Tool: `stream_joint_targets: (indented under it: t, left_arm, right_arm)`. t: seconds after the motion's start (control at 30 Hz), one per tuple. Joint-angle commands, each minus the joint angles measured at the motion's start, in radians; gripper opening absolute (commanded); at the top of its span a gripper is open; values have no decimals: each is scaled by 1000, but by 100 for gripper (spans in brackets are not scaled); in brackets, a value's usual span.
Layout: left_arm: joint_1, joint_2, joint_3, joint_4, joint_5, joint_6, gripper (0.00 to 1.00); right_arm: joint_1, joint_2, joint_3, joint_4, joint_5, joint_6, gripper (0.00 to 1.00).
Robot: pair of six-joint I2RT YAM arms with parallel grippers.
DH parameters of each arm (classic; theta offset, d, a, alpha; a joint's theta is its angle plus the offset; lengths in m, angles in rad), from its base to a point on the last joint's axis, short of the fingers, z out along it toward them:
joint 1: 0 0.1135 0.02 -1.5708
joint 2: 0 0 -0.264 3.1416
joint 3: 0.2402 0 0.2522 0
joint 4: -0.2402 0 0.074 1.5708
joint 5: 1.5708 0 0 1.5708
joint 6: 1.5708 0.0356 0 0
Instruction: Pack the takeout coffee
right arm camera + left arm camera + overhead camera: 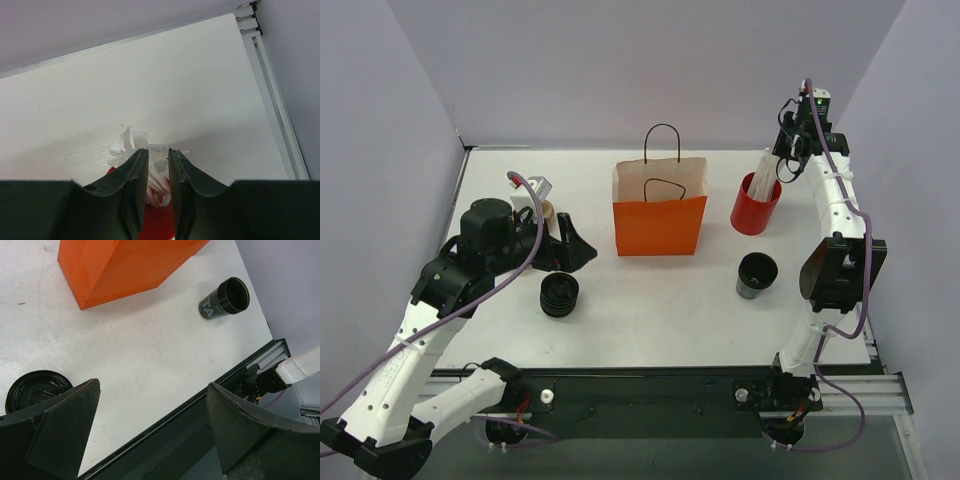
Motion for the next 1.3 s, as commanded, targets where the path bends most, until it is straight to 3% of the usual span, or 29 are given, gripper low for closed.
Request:
stream_joint_targets:
  t: [0.0,0.7,0.9,1.27]
  left_arm:
    - [6,0,42,32,8,4,97]
    - [6,17,37,46,8,-8,97]
    - [6,11,36,41,2,-10,97]
    - [6,23,45,55,2,-10,97]
  right_arm:
    - [-12,-2,-2,-1,19,-5,24]
    - [-14,15,-2,-28,34,29,21]
    - [-14,9,6,-28,43,6,4]
    - [-12,-69,28,-35,16,12,3]
